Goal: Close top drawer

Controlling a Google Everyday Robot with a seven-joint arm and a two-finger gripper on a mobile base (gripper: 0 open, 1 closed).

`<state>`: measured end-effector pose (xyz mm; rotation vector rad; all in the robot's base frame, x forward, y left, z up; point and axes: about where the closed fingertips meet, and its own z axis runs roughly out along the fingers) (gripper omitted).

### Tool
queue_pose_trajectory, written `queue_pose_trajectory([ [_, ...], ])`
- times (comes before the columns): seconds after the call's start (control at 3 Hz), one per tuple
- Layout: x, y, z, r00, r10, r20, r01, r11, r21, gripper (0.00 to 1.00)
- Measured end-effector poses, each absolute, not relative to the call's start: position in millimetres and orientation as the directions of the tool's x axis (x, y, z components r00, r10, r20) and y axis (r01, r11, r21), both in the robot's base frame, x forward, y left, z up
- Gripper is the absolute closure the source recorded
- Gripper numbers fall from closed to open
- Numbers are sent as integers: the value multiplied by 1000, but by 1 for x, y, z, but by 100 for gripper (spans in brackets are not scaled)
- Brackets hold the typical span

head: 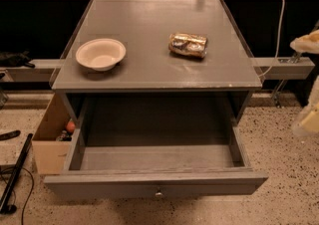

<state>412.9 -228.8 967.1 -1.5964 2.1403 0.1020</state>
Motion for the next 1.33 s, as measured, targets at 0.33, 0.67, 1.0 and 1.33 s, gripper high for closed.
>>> queue_pose_trajectory([
  [0.33,388,-230,958,-219,-841,-496,-922,344,-176,4],
  [0.67,368,-228,945,-221,-818,-531,-928,344,-144,23],
  [1.0,341,-219,928,-229,-807,-545,-939,331,-96,46],
  [1.33,316,-207,904,-237,-806,-542,-951,307,-41,69],
])
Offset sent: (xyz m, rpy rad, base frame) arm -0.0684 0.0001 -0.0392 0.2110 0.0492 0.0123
